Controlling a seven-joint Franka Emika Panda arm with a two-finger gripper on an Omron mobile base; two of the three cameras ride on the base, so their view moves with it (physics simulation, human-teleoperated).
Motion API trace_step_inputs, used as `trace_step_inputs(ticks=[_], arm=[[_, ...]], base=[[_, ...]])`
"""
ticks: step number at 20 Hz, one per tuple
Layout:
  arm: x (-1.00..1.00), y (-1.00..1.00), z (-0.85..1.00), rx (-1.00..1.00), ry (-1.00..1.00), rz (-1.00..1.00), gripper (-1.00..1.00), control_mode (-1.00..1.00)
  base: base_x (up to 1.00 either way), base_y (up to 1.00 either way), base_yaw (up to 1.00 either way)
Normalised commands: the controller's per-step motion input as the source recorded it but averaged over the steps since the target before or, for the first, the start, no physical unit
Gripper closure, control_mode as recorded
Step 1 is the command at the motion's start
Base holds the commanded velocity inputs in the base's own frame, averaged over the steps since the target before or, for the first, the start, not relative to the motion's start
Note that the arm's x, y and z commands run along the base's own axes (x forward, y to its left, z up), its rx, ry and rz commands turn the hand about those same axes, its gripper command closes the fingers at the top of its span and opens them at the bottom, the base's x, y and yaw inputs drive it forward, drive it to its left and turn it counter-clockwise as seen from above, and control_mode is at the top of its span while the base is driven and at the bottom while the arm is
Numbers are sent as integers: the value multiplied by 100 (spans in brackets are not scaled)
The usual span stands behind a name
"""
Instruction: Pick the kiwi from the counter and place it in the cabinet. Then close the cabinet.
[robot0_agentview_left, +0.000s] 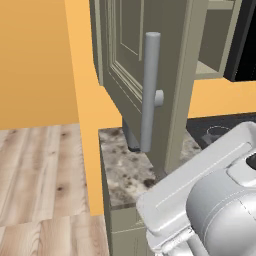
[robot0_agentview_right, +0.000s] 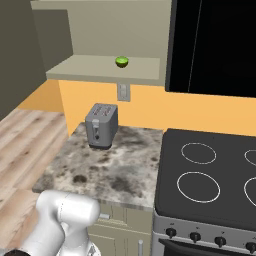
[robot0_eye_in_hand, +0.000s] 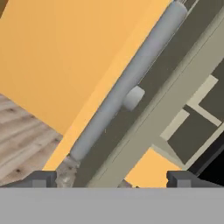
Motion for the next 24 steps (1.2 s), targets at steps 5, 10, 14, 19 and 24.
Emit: trace_step_inputs(ticks=[5, 10, 14, 19, 24], arm=[[0, 45, -6, -14, 0, 0, -100, -100], [6, 56, -25, -28, 11, 0, -100, -100], [10, 45, -20, -27, 6, 0, -100, -100], [33, 24, -7, -22, 7, 0, -100, -100], [46, 0, -15, -17, 0, 0, -100, -100]], base=[[0, 0, 0], [0, 0, 0], [0, 0, 0], [0, 0, 0], [0, 0, 0]])
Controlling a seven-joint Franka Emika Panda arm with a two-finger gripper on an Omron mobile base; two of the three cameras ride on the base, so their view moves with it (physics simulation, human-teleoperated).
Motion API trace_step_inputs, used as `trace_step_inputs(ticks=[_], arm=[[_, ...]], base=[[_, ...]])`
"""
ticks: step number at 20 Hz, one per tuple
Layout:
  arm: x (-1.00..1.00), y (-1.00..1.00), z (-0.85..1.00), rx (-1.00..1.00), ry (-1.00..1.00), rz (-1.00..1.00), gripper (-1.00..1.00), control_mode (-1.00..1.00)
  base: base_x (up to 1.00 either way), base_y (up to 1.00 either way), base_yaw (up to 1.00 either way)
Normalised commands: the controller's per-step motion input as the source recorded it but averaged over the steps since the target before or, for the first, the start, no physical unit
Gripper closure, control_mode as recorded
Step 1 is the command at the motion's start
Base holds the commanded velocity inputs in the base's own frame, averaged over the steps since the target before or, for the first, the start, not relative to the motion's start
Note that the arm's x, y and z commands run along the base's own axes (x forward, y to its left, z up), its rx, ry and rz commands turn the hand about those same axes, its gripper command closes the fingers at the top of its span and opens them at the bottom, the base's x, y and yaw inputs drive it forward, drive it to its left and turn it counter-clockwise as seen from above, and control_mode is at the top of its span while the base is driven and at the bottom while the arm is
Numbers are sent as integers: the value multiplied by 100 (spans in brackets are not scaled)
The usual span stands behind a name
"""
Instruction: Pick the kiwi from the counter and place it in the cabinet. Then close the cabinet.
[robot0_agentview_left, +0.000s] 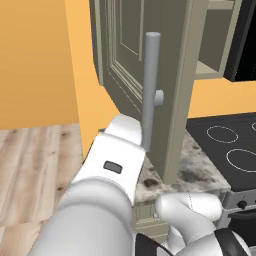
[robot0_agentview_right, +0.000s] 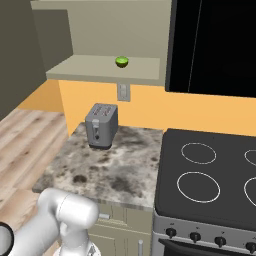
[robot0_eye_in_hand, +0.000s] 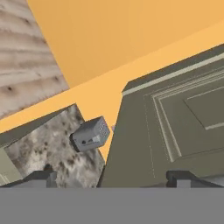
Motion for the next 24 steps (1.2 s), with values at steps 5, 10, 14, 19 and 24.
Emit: trace_step_inputs(ticks=[5, 10, 14, 19, 24], arm=[[53, 2, -20, -18, 0, 0, -100, -100], [54, 0, -20, -18, 0, 0, -100, -100], [60, 0, -29, -19, 0, 0, -100, -100], [44, 0, -16, -17, 0, 0, -100, -100], [29, 0, -2, -15, 0, -5, -100, -100]], base=[[0, 0, 0], [0, 0, 0], [0, 0, 0], [0, 0, 0], [0, 0, 0]])
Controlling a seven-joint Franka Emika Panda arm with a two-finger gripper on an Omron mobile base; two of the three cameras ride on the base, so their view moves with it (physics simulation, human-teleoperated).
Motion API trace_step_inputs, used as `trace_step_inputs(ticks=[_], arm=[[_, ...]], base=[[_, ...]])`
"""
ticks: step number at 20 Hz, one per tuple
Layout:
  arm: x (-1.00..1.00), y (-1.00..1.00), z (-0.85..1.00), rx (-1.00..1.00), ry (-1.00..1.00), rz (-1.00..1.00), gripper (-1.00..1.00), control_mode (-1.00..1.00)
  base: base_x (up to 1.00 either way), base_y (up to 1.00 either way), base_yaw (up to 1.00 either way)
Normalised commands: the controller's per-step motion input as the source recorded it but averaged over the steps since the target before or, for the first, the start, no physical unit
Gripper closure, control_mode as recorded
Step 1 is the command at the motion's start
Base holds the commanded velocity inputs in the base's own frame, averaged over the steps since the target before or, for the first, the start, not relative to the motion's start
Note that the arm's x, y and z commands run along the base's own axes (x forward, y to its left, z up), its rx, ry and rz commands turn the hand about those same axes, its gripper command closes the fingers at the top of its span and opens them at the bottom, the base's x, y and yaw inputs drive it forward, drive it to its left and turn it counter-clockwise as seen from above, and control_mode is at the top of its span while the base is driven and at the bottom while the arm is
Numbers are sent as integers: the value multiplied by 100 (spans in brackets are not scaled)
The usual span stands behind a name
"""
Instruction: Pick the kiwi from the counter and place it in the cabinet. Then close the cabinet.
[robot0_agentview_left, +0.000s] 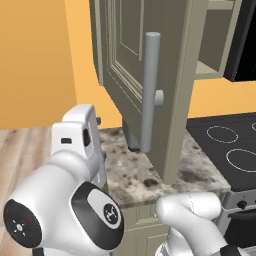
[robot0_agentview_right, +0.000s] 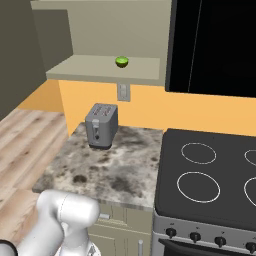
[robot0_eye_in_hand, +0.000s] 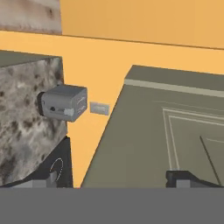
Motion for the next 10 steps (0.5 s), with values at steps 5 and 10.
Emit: trace_step_inputs(ticks=[5, 10], arm=[[19, -6, 0, -12, 0, -5, -100, -100], [1, -24, 0, -11, 0, -6, -100, -100]], base=[[0, 0, 0], [0, 0, 0]])
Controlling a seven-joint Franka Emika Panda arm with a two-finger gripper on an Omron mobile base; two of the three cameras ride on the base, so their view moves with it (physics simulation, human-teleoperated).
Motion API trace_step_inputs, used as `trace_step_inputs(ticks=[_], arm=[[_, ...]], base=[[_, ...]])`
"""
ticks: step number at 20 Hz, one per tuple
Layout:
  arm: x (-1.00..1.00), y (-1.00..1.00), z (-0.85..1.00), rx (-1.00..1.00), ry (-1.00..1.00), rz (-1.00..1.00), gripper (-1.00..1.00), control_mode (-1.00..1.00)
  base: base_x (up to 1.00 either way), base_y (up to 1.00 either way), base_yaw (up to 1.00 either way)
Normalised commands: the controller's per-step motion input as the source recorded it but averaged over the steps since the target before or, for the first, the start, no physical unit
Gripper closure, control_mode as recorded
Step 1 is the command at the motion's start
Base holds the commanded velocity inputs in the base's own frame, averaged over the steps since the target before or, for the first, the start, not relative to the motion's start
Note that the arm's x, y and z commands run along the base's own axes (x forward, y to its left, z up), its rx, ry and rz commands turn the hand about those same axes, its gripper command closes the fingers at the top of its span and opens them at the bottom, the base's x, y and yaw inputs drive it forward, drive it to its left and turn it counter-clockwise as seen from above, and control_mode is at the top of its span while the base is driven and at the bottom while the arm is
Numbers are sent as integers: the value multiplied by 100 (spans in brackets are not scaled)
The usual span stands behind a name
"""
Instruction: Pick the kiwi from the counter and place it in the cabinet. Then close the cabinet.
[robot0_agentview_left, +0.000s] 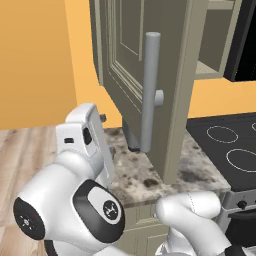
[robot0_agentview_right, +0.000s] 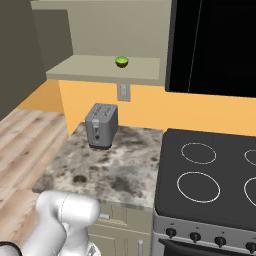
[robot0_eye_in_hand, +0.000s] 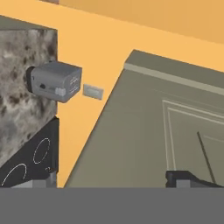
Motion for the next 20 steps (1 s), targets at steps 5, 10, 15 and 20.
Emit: trace_step_inputs(ticks=[5, 10, 15, 20], arm=[[0, -37, 0, -9, 0, -7, -100, -100], [0, -52, 0, -6, 0, -5, -100, -100], [7, -63, 0, -2, 0, -5, -100, -100], [19, -65, 7, 0, 0, -1, -100, -100]], base=[[0, 0, 0], [0, 0, 0], [0, 0, 0], [0, 0, 0]])
